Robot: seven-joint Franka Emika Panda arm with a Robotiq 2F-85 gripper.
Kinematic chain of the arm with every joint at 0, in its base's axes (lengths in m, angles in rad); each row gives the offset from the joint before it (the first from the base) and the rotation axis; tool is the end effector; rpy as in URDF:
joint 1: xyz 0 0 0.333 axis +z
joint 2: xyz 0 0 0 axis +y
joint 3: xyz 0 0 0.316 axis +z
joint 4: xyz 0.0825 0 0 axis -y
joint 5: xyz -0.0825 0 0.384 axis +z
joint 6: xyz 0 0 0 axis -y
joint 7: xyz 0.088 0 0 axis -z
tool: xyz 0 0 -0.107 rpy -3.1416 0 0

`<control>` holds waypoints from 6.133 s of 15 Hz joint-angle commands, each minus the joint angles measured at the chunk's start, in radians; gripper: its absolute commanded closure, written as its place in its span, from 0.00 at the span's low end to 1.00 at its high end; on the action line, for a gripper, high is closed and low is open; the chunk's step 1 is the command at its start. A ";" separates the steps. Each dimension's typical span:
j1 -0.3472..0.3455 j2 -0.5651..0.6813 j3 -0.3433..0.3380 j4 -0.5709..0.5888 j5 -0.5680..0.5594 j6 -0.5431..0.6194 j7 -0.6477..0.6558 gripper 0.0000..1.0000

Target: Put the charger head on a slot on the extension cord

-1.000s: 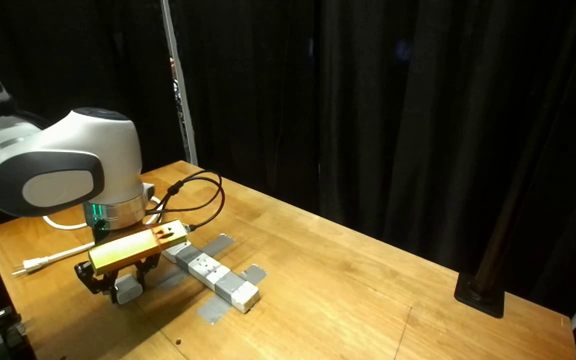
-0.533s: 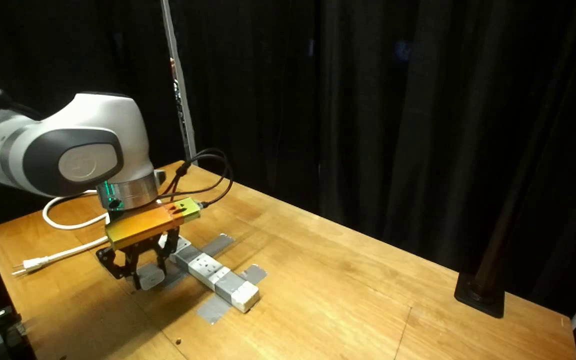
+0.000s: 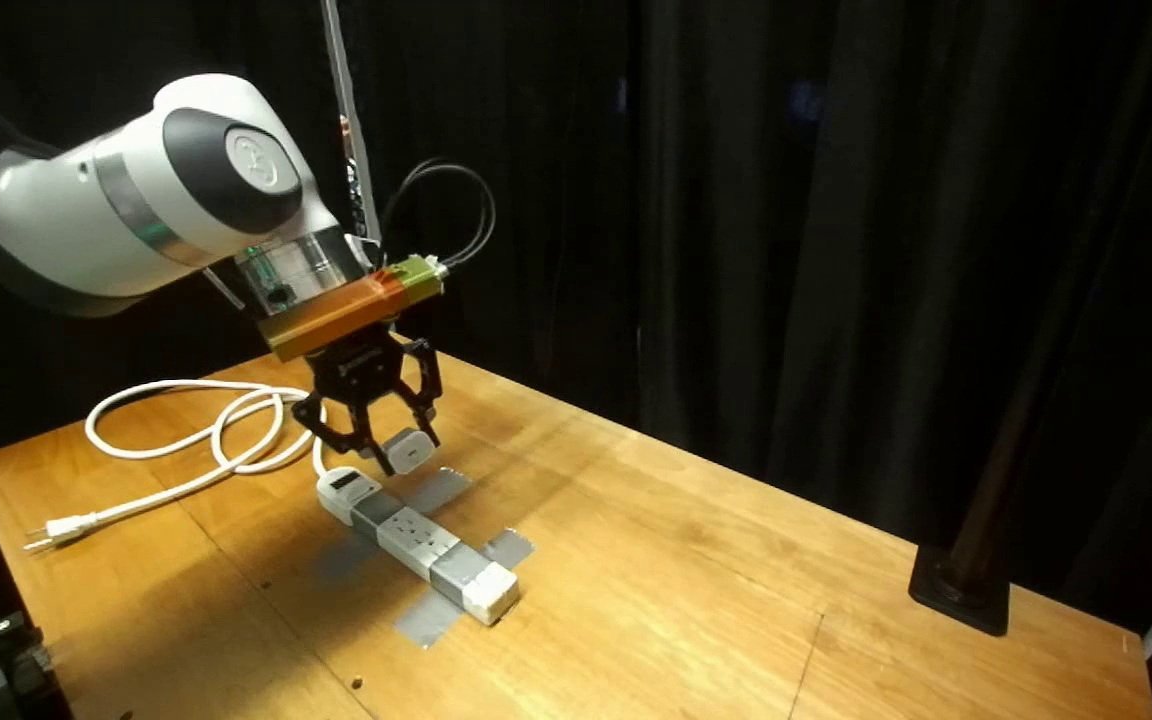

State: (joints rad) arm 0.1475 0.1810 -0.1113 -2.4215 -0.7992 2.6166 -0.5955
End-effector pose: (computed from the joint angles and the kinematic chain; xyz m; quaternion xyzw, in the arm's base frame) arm 0.4888 0.0327 0.2328 0.7690 0.6048 -0.0534 0.1998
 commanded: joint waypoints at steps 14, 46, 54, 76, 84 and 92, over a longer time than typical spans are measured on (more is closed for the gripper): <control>-0.043 0.096 0.106 0.209 -0.256 -0.498 0.422 0.52; -0.067 0.394 0.162 0.233 -1.019 -1.202 1.208 0.77; -0.152 0.386 0.170 0.227 -0.763 -1.131 0.897 0.77; -0.141 0.492 0.248 0.331 -0.585 -0.931 0.048 0.77; -0.142 0.522 0.217 0.345 -0.646 -0.791 0.165 0.77; -0.139 0.540 0.202 0.346 -0.667 -0.768 0.241 0.77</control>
State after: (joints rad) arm 0.0058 0.7031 0.0971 -2.0911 -1.4633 1.8341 -0.3642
